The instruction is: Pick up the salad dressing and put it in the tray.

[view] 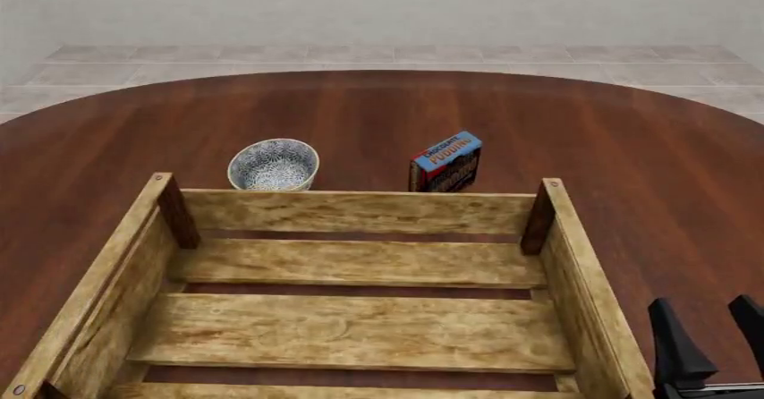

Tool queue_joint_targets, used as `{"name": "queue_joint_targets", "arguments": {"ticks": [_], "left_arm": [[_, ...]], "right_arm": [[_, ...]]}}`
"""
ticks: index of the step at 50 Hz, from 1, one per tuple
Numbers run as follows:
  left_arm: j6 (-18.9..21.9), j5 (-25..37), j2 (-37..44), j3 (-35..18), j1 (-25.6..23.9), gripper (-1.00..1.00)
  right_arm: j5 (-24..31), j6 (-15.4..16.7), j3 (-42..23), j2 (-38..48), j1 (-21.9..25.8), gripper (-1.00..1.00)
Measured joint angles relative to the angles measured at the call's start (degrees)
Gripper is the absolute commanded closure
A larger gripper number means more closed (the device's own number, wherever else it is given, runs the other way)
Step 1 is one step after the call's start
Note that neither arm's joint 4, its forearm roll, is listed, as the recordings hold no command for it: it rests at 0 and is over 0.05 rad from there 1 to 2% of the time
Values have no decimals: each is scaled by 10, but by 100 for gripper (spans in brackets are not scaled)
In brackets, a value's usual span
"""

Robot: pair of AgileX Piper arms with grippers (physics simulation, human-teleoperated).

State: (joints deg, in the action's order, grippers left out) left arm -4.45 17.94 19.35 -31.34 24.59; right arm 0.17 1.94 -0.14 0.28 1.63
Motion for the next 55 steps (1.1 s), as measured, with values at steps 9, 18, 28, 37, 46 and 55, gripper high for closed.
{"name": "queue_joint_targets", "arguments": {"ticks": [9,18,28,37,46,55], "left_arm": [[-24,21,18,-15,33,-100],[-40,40,29,-30,52,-100],[-43,65,24,-47,67,-100],[-39,85,22,-57,91,-100],[-32,105,21,-57,115,-100],[-35,121,22,-51,129,-100]], "right_arm": [[0,0,0,0,0,-100],[1,0,0,0,-1,-100],[1,-1,0,1,-1,-100],[1,0,0,0,-1,-100],[1,-1,0,0,-1,-100],[0,-2,0,1,-1,-100]]}}
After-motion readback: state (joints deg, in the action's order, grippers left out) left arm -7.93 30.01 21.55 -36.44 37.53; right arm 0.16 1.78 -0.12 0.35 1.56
